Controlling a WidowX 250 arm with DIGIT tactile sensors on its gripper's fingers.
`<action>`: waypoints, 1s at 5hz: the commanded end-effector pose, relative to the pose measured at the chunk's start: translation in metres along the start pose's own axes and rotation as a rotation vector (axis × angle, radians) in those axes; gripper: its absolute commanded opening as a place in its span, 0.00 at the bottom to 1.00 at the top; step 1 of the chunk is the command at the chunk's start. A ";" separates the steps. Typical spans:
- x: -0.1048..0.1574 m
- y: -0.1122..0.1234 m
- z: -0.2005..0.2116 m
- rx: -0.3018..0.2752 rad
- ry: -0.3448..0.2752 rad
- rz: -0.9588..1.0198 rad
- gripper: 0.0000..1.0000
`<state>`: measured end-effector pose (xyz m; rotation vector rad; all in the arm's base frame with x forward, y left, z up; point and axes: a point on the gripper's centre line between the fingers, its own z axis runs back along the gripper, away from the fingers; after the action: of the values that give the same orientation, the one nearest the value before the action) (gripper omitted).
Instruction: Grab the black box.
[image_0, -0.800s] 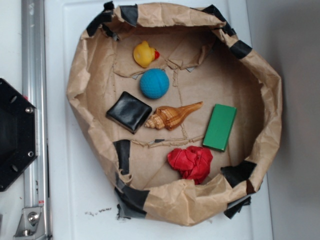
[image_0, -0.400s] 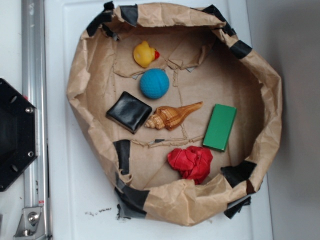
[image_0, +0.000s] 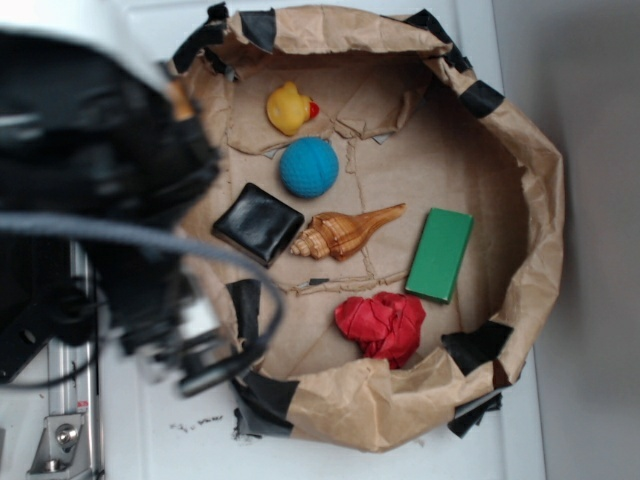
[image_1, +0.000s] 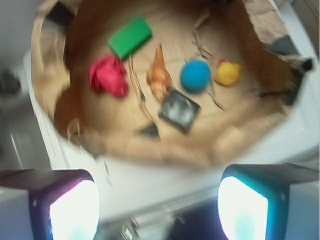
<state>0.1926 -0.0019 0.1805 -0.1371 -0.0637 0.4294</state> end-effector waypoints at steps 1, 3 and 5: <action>0.035 0.002 -0.066 0.054 -0.040 0.195 1.00; 0.022 0.017 -0.117 0.171 0.100 0.003 1.00; 0.022 0.017 -0.117 0.171 0.100 0.003 1.00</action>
<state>0.2155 0.0029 0.0580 0.0119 0.0938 0.4304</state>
